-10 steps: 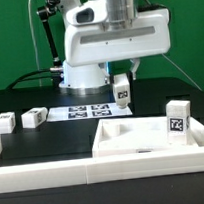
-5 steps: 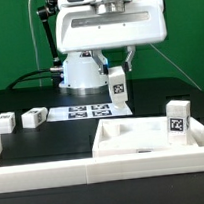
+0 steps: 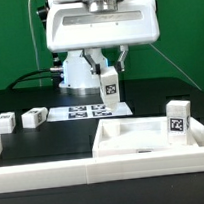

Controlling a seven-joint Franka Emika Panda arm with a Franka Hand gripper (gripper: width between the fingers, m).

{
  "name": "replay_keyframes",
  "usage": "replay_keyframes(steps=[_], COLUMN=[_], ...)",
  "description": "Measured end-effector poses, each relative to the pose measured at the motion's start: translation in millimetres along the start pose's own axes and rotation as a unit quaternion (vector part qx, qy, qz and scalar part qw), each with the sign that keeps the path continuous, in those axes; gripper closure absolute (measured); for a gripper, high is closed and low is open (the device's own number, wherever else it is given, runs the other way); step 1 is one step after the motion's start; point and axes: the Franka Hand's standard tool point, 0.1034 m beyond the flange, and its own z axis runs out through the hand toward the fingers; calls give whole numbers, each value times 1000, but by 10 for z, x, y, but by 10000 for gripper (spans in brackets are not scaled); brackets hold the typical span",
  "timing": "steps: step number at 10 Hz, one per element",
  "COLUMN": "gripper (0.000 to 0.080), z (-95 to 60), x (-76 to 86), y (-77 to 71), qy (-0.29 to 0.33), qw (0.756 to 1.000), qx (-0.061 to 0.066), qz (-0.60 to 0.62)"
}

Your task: Assemble square table

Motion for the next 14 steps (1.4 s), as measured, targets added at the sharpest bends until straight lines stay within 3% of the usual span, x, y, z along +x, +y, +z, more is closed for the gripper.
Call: replay_keyframes(steps=[3, 5, 6, 9, 12, 14], gripper=[512, 512, 512, 512, 512, 512], z=[22, 11, 48, -11, 20, 38], x=[-19, -6, -47, 131, 111, 306], y=[10, 125, 142, 130, 135, 194], qy=[3, 66, 70, 71, 68, 72], qw=[1000, 997, 997, 997, 997, 997], qx=[-2, -30, -35, -30, -30, -32], qz=[-1, -11, -15, -15, -15, -17])
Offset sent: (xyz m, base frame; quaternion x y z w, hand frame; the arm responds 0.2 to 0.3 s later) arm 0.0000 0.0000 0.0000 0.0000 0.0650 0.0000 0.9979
